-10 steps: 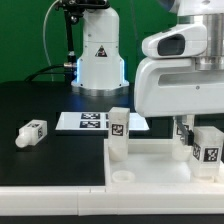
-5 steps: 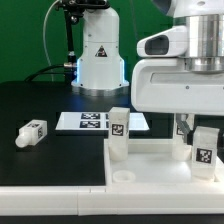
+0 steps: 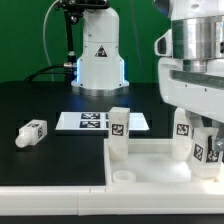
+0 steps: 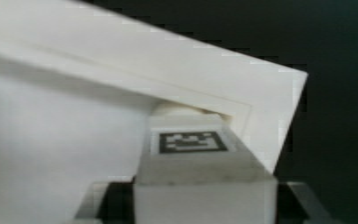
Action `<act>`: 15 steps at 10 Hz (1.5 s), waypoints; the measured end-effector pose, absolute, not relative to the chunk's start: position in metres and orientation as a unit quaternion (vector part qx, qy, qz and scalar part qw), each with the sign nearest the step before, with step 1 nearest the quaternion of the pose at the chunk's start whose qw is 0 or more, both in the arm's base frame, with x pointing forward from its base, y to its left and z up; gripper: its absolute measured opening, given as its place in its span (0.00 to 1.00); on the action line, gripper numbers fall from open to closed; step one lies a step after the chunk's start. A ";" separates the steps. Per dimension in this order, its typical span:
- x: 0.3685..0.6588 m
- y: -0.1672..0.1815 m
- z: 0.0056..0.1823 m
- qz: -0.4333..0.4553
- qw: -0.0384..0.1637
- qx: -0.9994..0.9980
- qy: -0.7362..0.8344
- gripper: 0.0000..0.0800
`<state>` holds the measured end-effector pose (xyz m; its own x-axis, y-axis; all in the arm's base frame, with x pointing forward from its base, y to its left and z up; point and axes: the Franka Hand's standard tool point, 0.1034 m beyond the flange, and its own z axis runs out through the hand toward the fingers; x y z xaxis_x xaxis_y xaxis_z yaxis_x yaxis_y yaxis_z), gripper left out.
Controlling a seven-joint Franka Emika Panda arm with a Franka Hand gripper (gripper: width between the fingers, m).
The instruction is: Assemble square table
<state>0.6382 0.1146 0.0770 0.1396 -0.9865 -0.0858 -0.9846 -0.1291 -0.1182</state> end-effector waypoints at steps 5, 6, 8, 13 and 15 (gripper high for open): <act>0.642 0.110 0.078 -0.035 0.067 -0.891 0.448 0.76; 0.644 0.108 0.078 -0.043 0.066 -0.923 0.377 0.76; 0.644 0.108 0.078 -0.046 0.064 -0.935 0.346 0.81; 0.646 0.113 0.072 -0.057 0.039 -0.988 0.135 0.81; 0.645 0.114 0.071 -0.055 0.043 -0.984 0.166 0.64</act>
Offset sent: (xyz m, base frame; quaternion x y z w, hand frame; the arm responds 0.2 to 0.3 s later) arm 0.0002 -0.0050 0.0028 -0.0259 0.0274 -0.3109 0.9497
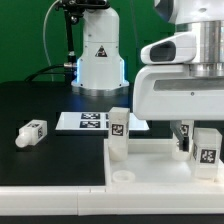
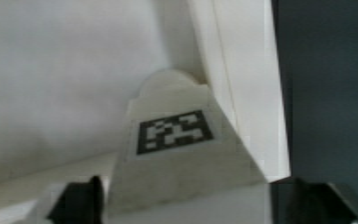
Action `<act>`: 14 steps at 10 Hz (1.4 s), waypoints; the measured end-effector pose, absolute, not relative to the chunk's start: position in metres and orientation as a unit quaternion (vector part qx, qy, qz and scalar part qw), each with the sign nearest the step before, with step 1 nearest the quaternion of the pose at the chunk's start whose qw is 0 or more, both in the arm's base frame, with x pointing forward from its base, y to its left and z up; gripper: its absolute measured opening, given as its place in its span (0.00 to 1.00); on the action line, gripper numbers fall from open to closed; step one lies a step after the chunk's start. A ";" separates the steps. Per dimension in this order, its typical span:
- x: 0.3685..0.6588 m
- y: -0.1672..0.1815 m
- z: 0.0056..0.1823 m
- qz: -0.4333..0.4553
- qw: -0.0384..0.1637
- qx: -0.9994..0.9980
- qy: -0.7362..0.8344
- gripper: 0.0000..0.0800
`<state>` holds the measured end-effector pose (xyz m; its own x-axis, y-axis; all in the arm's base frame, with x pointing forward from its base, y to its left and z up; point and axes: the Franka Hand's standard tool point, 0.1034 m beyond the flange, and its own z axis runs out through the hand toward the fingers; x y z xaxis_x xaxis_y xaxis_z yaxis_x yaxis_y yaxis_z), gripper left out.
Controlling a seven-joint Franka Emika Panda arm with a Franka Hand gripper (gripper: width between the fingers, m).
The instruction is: Assemble square table
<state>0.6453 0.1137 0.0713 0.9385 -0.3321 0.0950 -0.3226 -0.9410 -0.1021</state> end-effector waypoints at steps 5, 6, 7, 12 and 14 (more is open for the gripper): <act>0.643 0.108 0.069 -0.043 0.053 -0.907 0.415 0.36; 0.642 0.108 0.068 -0.032 0.064 -0.856 0.512 0.36; 0.641 0.109 0.067 -0.020 0.073 -0.809 0.583 0.36; 0.644 0.103 0.071 -0.027 0.076 -0.851 0.518 0.37; 0.644 0.101 0.075 -0.039 0.071 -0.930 0.357 0.76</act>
Offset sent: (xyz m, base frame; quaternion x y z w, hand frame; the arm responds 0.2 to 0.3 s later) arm -0.0022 -0.0144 0.0044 -0.0194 0.0396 0.2769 0.9599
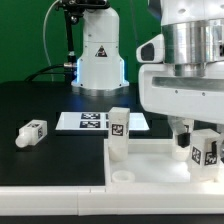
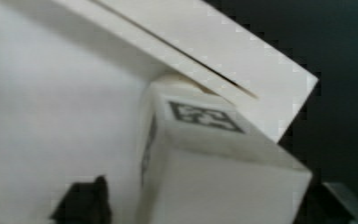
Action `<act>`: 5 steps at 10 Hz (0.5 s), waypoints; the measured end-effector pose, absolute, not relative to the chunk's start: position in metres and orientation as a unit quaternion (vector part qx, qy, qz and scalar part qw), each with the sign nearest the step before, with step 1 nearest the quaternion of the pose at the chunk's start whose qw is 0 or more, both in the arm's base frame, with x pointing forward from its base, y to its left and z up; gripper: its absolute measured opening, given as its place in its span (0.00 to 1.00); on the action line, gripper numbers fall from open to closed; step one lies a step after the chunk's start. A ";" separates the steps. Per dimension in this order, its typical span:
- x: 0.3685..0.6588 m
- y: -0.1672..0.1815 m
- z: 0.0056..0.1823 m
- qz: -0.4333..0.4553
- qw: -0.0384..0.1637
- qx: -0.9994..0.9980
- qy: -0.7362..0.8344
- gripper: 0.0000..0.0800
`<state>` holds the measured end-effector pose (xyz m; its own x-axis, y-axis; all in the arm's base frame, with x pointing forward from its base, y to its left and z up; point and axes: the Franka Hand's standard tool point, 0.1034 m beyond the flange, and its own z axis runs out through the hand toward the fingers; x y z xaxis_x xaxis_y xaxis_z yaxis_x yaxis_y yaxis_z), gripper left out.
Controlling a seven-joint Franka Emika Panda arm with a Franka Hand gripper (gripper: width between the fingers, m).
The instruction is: Assemble square table
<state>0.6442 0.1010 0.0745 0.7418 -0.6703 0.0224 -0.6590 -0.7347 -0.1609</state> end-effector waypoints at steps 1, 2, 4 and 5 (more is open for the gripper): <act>0.643 0.102 0.076 -0.038 0.070 -0.947 0.310 0.76; 0.643 0.101 0.075 -0.040 0.068 -0.952 0.294 0.80; 0.643 0.099 0.074 -0.045 0.061 -0.973 0.220 0.81; 0.643 0.102 0.075 -0.049 0.053 -0.984 0.164 0.81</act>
Offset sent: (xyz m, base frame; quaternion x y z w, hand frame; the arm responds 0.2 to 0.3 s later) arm 0.0000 0.0000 0.0000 0.0000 0.0000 -0.1938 0.9810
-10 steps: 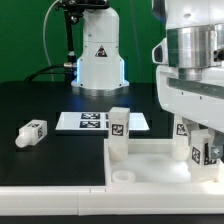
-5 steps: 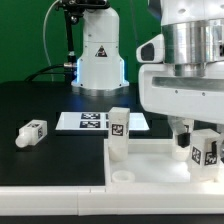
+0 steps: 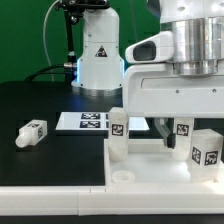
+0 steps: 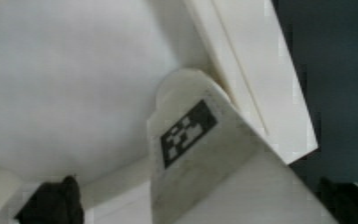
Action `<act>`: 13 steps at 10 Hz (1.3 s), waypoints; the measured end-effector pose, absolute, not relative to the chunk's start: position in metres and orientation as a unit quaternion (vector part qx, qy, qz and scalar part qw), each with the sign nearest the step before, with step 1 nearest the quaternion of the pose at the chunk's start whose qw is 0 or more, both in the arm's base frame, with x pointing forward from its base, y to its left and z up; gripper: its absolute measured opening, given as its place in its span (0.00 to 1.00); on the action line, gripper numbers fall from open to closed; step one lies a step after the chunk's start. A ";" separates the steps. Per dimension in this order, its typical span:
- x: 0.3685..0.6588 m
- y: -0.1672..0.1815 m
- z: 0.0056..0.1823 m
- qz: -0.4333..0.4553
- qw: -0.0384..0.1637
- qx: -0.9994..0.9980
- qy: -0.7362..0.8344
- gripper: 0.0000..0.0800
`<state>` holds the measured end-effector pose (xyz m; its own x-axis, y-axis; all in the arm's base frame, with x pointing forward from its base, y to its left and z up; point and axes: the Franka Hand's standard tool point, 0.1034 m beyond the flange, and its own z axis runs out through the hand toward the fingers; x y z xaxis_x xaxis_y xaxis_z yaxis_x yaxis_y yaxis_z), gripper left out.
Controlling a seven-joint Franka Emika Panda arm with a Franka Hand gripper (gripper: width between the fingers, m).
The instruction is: Assemble square table
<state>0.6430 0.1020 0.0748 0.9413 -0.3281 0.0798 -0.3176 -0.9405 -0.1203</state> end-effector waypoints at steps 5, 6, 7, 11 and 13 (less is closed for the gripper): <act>0.640 0.113 0.072 -0.055 0.029 -0.998 -0.032 0.77; 0.640 0.113 0.072 -0.055 0.030 -0.998 -0.024 0.55; 0.641 0.114 0.073 -0.056 0.033 -0.997 0.032 0.55; 0.637 0.112 0.070 -0.062 0.039 -0.953 0.295 0.36; 0.635 0.112 0.070 -0.060 0.043 -0.915 0.396 0.36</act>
Offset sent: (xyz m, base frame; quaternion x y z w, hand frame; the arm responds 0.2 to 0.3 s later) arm 0.0000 0.0000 0.0000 0.0000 0.0000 0.0000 1.0000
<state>0.6355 0.1123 0.0703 0.6796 -0.7296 0.0758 -0.7194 -0.6831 -0.1258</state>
